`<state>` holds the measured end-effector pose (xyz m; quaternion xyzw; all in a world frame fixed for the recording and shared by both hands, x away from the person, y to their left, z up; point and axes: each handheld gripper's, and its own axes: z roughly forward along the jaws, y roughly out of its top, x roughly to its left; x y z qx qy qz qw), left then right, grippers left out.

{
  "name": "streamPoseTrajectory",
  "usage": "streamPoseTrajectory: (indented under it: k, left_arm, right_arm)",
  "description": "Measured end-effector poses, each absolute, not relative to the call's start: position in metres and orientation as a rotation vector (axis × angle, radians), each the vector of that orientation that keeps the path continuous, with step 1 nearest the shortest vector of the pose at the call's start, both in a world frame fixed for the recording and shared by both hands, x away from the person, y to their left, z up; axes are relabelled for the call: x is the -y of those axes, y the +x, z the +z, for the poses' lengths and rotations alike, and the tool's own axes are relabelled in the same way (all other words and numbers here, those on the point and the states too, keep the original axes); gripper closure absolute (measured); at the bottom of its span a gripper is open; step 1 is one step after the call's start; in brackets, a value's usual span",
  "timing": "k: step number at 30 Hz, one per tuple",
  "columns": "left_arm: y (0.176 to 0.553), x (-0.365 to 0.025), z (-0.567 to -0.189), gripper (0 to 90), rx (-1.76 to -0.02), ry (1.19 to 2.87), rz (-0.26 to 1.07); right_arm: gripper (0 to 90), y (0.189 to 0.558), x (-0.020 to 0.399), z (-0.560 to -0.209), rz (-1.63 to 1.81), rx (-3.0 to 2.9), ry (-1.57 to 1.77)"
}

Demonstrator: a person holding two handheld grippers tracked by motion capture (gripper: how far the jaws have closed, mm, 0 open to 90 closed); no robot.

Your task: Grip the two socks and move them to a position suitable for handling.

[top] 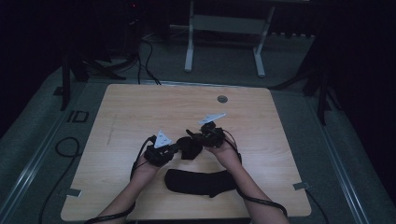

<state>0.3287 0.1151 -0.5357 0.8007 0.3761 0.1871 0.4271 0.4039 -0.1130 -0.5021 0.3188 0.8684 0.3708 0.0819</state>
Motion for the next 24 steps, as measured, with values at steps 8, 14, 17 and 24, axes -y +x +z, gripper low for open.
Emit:
streamPoseTrajectory:
  k: [8,14,17,24]
  left_arm:
    - [0.320,-0.139,-0.531,82.1,-0.934,1.982,0.496]
    - [0.317,-0.137,-0.541,81.9,-0.899,2.024,0.460]
    - [0.316,-0.131,-0.546,81.8,-0.886,2.049,0.452]
    - [0.315,-0.122,-0.555,79.1,-0.869,2.123,0.451]
  right_arm:
    - [82.2,0.401,0.174,-0.486,1.184,-2.487,1.061]
    - [80.6,0.398,0.217,-0.486,1.277,-2.422,1.189]
    - [79.8,0.396,0.230,-0.500,1.271,-2.437,1.235]
    - [72.2,0.391,0.244,-0.531,1.215,-2.494,1.312]
